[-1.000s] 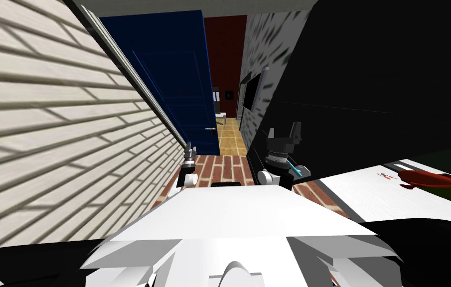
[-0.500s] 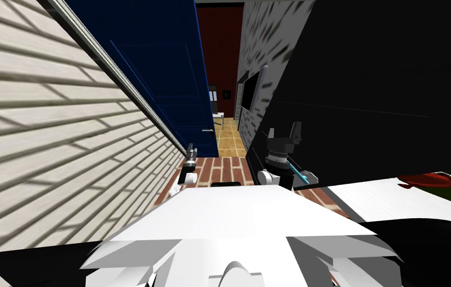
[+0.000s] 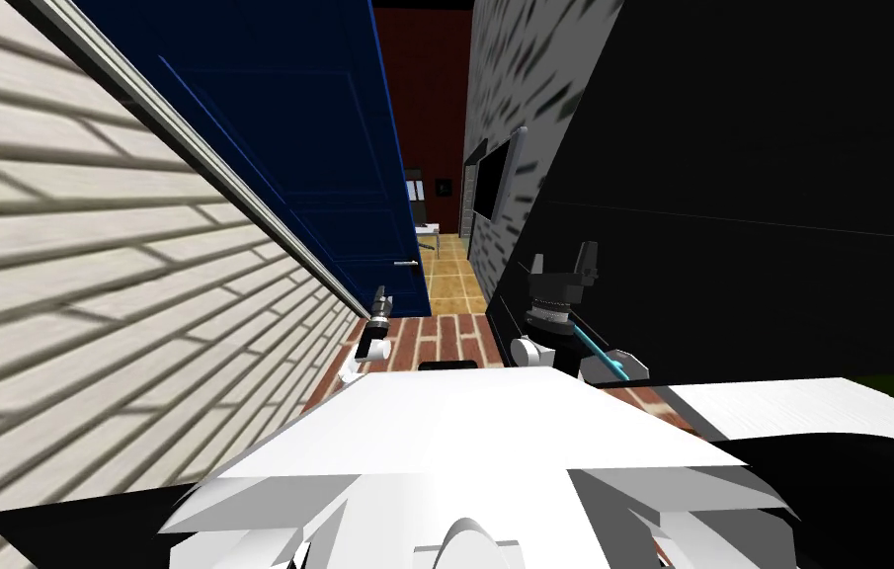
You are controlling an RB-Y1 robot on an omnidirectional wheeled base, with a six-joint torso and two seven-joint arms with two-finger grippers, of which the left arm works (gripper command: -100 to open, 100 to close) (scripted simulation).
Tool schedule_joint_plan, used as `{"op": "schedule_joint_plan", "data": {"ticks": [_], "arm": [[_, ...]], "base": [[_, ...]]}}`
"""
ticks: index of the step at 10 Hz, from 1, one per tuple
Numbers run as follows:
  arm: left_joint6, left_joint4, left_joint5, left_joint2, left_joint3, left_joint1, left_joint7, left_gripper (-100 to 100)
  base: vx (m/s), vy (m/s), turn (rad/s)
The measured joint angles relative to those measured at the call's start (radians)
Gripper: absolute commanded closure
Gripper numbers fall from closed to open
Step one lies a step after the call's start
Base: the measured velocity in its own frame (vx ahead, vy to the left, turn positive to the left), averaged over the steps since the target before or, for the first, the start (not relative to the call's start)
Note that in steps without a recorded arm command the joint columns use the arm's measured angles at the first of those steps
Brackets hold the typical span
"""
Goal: Pull the door open
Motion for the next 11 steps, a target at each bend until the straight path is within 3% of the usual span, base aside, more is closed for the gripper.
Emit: {"op": "schedule_joint_plan", "data": {"ticks": [11], "arm": [[0.034,0.243,0.019,0.06,0.014,-0.123,0.063,-100]], "base": [[0.131,0.026,-0.069]]}}
